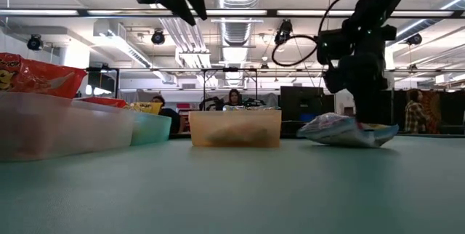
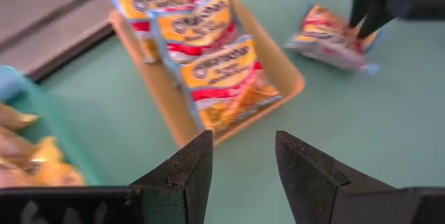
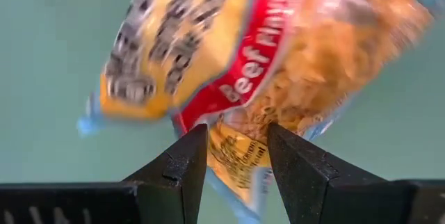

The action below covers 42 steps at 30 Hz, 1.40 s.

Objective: Sort Maruchan noodles
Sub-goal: Put the blue noodle pack into the orange bin

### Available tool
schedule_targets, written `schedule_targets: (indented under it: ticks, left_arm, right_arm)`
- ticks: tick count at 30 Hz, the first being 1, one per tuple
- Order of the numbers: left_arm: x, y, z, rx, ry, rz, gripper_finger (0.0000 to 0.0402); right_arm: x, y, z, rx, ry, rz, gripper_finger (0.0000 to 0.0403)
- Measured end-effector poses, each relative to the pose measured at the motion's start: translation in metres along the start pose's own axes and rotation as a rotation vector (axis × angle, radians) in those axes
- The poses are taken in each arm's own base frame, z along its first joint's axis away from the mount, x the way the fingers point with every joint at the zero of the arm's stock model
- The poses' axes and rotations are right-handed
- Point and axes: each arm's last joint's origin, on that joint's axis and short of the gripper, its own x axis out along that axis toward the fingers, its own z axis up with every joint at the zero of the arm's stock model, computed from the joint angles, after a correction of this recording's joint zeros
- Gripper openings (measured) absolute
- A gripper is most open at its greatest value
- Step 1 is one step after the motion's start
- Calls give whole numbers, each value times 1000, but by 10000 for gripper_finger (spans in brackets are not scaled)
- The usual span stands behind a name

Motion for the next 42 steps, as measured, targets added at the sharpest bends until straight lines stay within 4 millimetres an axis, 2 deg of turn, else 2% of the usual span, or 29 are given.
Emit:
schedule_targets:
  ticks: [9,12,17,20,25,28,31,36,42]
  left_arm:
    - [26,-35,-16,-29,61,-75,139]
    - [35,-43,-24,-53,97,-72,139]
    - [38,-54,-29,-107,90,-101,139]
    - [36,-60,-31,-132,74,-135,139]
    - [31,-67,-32,-173,31,-162,139]
    - [29,-69,-32,-195,-32,-142,139]
    - [27,-71,-30,-203,-90,-119,139]
    - [25,-75,-29,-205,-55,-180,139]
    - [21,-84,-28,-239,-65,-272,139]
  right_arm:
    - [16,45,5,-119,-99,60,143]
    - [20,58,2,-158,-93,74,144]
    - [25,73,-8,-226,-55,83,144]
    - [21,74,-10,-241,-71,54,143]
    - [11,69,-8,-231,-229,-216,143]
    - [11,65,-5,-216,-277,-326,143]
    - [21,62,-4,-219,-281,-334,143]
    - [34,57,-7,-211,-243,-339,143]
    - [38,63,-20,-275,-136,-181,143]
